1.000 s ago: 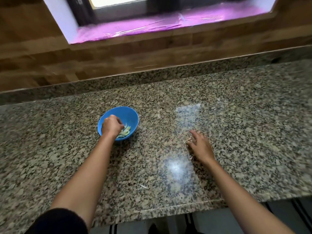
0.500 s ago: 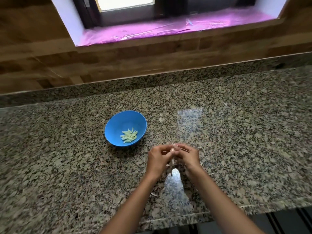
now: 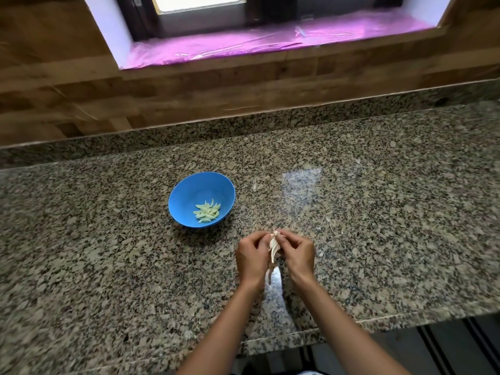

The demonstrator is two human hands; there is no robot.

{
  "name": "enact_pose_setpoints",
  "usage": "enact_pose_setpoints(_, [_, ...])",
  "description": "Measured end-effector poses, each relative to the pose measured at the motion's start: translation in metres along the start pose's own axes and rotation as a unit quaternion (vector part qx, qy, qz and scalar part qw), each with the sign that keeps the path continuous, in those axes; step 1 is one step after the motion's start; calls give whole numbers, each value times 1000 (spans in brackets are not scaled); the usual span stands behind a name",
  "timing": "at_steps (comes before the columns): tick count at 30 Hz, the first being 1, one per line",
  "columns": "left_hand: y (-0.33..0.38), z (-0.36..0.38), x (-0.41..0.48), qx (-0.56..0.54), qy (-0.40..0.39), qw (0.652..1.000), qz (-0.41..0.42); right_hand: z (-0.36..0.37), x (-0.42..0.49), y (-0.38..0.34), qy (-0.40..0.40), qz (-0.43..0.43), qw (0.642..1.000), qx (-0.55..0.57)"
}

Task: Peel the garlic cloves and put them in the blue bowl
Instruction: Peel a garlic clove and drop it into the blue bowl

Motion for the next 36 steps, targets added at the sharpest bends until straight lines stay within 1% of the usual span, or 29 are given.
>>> enact_pose_setpoints(1, [-11,3,1,-77,-30,991,-101,-1,2,0,-6,9,1000,10])
enact_pose_setpoints(2, [-19,5,0,-148,-57,969,-188,-4,4,-1,-10,11,1000,13])
enact_pose_setpoints(3, [-25,4,2,-182,-68,953,-233,-9,7,-3,-9,1,1000,1])
enact_pose_setpoints(4, [-30,0,6,-183,-70,949,-245,-16,12,-7,-7,-29,999,-33])
enact_pose_setpoints(6, [-37,-9,16,-141,-72,957,-242,-27,24,-18,-9,-120,981,-151])
enact_pose_setpoints(8, [-41,-15,23,-50,-77,975,-200,-36,37,-25,-14,-192,942,-274])
enact_pose_setpoints(9, [-41,-17,25,0,-85,982,-171,-38,45,-25,-19,-213,921,-325])
enact_pose_setpoints(11, [-38,-15,26,66,-105,985,-120,-41,54,-18,-34,-239,866,-437])
enact_pose_setpoints(13, [-31,-12,26,104,-117,985,-72,-41,51,-13,-31,-272,795,-541])
enact_pose_setpoints(14, [-27,-10,26,112,-123,984,-58,-41,45,-16,-16,-297,781,-550])
enact_pose_setpoints(15, [-26,-7,26,96,-133,984,-63,-36,35,-20,-9,-327,790,-519])
enact_pose_setpoints(16, [-25,-4,24,61,-147,984,-86,-27,23,-24,-31,-342,817,-463])
enact_pose_setpoints(17, [-24,-1,20,22,-158,981,-115,-17,14,-24,-80,-326,859,-386])
enact_pose_setpoints(18, [-22,1,18,-10,-162,976,-142,-5,4,-21,-145,-273,899,-311])
enact_pose_setpoints(19, [-22,3,16,-30,-161,972,-166,4,-4,-15,-203,-200,925,-250])
enact_pose_setpoints(20, [-22,4,15,-45,-159,968,-186,9,-8,-11,-229,-133,944,-195])
enact_pose_setpoints(22, [-21,7,11,-74,-168,957,-224,5,-6,-10,-210,-21,974,-83])
enact_pose_setpoints(24, [-18,11,6,-139,-183,936,-268,-4,1,-9,-167,40,985,-9])
enact_pose_setpoints(25, [-16,13,4,-162,-186,928,-278,-11,7,-9,-136,47,990,5])
enact_pose_setpoints(26, [-15,16,4,-155,-187,934,-262,-18,14,-9,-102,45,994,10])
enact_pose_setpoints(27, [-13,18,5,-104,-186,953,-213,-27,19,-8,-71,41,997,13])
enact_pose_setpoints(28, [-10,21,6,-31,-185,972,-142,-34,23,-9,-49,33,998,12])
enact_pose_setpoints(29, [-4,25,6,39,-183,980,-62,-40,26,-9,-36,25,999,8])
enact_pose_setpoints(30, [3,29,4,86,-178,980,10,-43,28,-8,-34,18,999,2])
enact_pose_setpoints(31, [10,31,2,103,-170,978,60,-45,28,-7,-38,10,999,-8])
enact_pose_setpoints(32, [15,34,0,92,-169,978,84,-45,27,-5,-43,0,999,-28])
enact_pose_setpoints(33, [15,36,-3,59,-183,978,78,-44,27,-4,-49,-17,997,-53])
enact_pose_setpoints(35, [10,39,-9,-11,-232,973,13,-37,24,-4,-69,-72,988,-119])
enact_pose_setpoints(36, [6,37,-9,-26,-242,970,-11,-31,20,-5,-91,-101,979,-150])
Point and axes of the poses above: each hand's wrist, its own x-axis towards the middle knuckle, its own z-axis out of the palm, y = z × x, the point moved 8 cm from there along x, towards the middle knuckle, and after that the axes turned 15 degrees about y, right-handed, at the moved point
